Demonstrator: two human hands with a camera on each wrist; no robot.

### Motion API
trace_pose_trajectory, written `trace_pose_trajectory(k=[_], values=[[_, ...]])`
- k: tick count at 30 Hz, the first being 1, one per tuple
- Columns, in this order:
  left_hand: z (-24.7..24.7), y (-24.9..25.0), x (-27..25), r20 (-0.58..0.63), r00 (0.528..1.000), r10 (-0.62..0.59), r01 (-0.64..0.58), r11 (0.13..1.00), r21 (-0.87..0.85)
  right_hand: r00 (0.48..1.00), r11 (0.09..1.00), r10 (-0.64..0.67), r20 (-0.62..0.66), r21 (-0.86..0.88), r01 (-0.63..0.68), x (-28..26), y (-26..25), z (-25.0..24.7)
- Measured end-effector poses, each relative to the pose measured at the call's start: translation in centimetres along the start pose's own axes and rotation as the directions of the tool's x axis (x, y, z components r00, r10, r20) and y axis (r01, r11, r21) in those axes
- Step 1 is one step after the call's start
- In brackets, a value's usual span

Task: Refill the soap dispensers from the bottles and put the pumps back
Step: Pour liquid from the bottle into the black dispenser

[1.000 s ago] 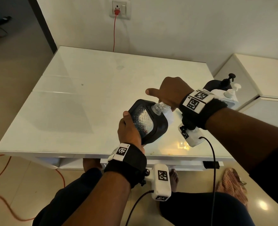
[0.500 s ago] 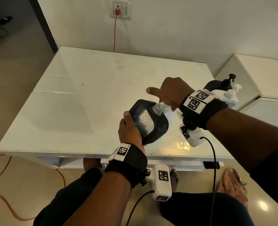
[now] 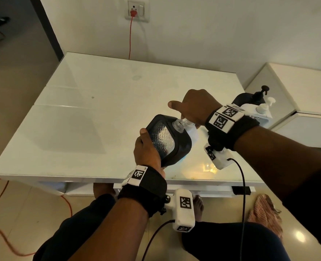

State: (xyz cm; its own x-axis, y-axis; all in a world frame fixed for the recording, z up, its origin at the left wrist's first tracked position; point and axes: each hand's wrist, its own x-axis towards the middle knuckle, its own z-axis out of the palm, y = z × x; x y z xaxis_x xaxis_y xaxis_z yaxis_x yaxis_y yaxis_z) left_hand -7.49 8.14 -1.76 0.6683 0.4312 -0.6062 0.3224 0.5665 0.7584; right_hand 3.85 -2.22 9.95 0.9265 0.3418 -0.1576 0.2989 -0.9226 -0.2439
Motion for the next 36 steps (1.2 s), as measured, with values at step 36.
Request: trace_pose_trajectory(k=[36], values=[[-0.10, 0.04, -0.38, -0.004, 1.000, 0.004, -0.004, 1.000, 0.000, 0.995, 1.000, -0.001, 0.095, -0.016, 0.003, -0.10, -0.49, -0.36]])
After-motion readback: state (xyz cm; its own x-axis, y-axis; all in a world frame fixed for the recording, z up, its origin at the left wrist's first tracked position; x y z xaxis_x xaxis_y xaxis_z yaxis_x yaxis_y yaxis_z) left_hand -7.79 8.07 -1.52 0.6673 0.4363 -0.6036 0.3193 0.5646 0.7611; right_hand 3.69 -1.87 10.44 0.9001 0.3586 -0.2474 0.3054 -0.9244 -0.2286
